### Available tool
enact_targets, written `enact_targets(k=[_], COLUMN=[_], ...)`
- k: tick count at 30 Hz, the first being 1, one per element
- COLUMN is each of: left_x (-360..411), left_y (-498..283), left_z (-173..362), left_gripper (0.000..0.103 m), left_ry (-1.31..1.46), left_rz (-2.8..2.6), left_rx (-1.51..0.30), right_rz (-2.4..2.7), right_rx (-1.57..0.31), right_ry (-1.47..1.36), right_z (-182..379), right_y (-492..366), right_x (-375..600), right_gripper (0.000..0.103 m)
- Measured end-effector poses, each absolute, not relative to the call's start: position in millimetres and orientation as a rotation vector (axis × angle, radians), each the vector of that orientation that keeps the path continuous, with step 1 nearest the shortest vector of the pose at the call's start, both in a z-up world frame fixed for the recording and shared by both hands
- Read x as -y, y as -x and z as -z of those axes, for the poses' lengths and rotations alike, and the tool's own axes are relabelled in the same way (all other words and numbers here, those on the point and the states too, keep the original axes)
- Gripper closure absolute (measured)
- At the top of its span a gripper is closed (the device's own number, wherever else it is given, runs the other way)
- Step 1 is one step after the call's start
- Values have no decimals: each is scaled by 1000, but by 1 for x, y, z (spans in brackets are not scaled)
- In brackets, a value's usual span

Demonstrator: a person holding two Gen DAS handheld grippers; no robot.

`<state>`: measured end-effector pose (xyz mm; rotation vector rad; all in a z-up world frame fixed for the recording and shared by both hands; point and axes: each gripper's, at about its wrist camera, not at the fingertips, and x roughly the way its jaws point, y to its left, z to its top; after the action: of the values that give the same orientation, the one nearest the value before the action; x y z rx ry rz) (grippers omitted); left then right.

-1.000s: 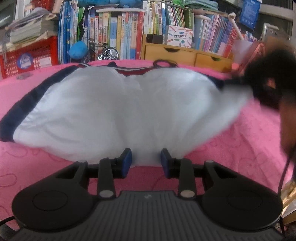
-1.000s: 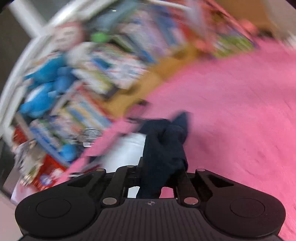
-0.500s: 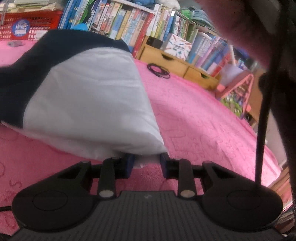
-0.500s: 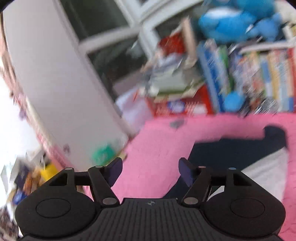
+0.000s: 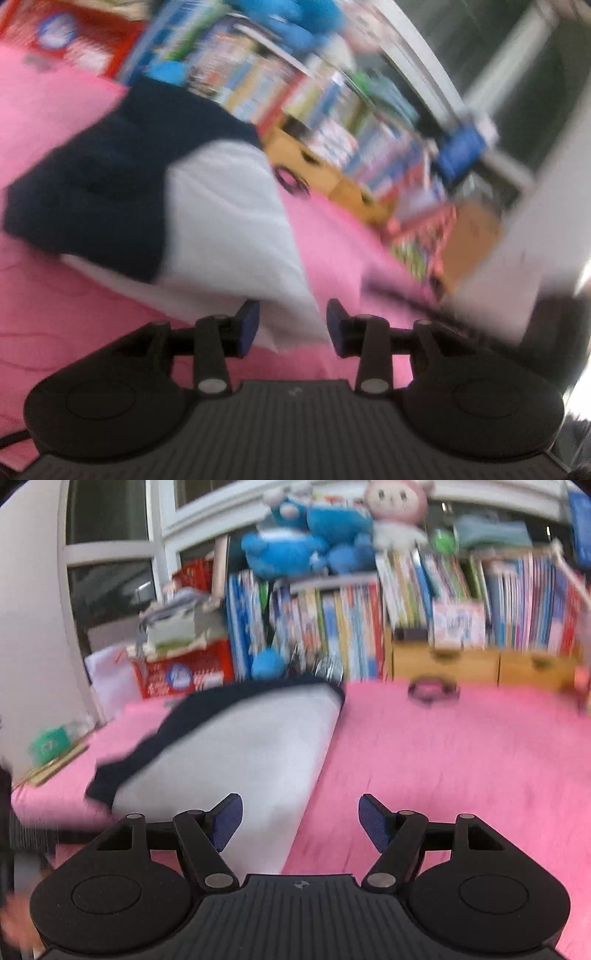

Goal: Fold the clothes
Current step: 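Fold the jacket in half with the right tool while the left tool holds the fold edge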

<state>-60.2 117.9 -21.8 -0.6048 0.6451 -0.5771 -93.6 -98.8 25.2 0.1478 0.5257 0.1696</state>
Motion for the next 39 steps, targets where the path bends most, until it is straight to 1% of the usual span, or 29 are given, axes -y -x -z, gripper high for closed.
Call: enact_targets(k=[2, 4, 7, 9, 10, 12, 13, 14, 15, 16, 17, 18, 19, 20, 21, 22, 23, 25, 28, 30, 31, 34, 39], left_x=[-129, -137, -134, -132, -134, -132, -133, -132, -130, -129, -128, -127, -130, -134, -138, -143, -148, -159, -175, -182, -184, -187, -208], left_y=[52, 51, 48, 44, 44, 42, 41, 39, 34, 28, 23, 17, 16, 17, 18, 21, 24, 28, 29, 29, 30, 31, 37], left_z=[28, 30, 27, 22, 18, 12, 11, 11, 12, 14, 15, 17, 17, 17, 15, 11, 8, 5, 10, 18, 21, 25, 18], left_gripper=[63, 61, 61, 70, 77, 78, 78, 77, 74, 64, 62, 62, 73, 82, 85, 90, 91, 91, 90, 85, 81, 80, 77], left_ry=[706, 768, 770, 767, 773, 769, 762, 757, 754, 753, 761, 771, 783, 795, 785, 761, 738, 697, 671, 679, 673, 636, 595], left_rz=[514, 483, 428, 384, 372, 359, 353, 346, 335, 322, 303, 282, 264, 248, 229, 209, 193, 168, 123, 105, 96, 74, 6], left_rx=[-683, -679, -642, -604, -576, -531, -521, -526, -544, -564, -580, -593, -589, -578, -553, -521, -492, -456, -444, -461, -471, -480, -434], right_rz=[-171, -163, -134, -107, -96, -76, -59, -40, -25, -10, -3, -1, 1, 3, 11, 24, 14, -2, 7, 4, 3, 7, -4], right_rx=[-551, -558, -550, -548, -546, -542, -546, -542, -537, -533, -532, -533, -528, -528, -529, -526, -526, -509, -444, -445, -445, -466, -456], right_ry=[-180, -175, -132, -148, -176, -230, -260, -275, -273, -271, -272, -268, -247, -226, -199, -171, -145, -67, 98, 116, 125, 103, 78], right_z=[-7, 4, 12, 15, 16, 19, 19, 20, 20, 19, 20, 20, 21, 21, 21, 21, 21, 20, 21, 22, 22, 24, 23], right_y=[98, 103, 102, 99, 97, 93, 91, 90, 88, 86, 84, 81, 78, 74, 72, 71, 69, 71, 77, 74, 73, 63, 64], right_x=[87, 76, 60, 58, 60, 63, 65, 67, 66, 65, 63, 60, 55, 50, 45, 41, 37, 27, 4, -2, -5, -5, 3], right_gripper=[33, 33, 33, 34, 34, 34, 36, 40, 41, 44, 45, 45, 48, 54, 58, 70, 75, 80, 81, 80, 80, 79, 81])
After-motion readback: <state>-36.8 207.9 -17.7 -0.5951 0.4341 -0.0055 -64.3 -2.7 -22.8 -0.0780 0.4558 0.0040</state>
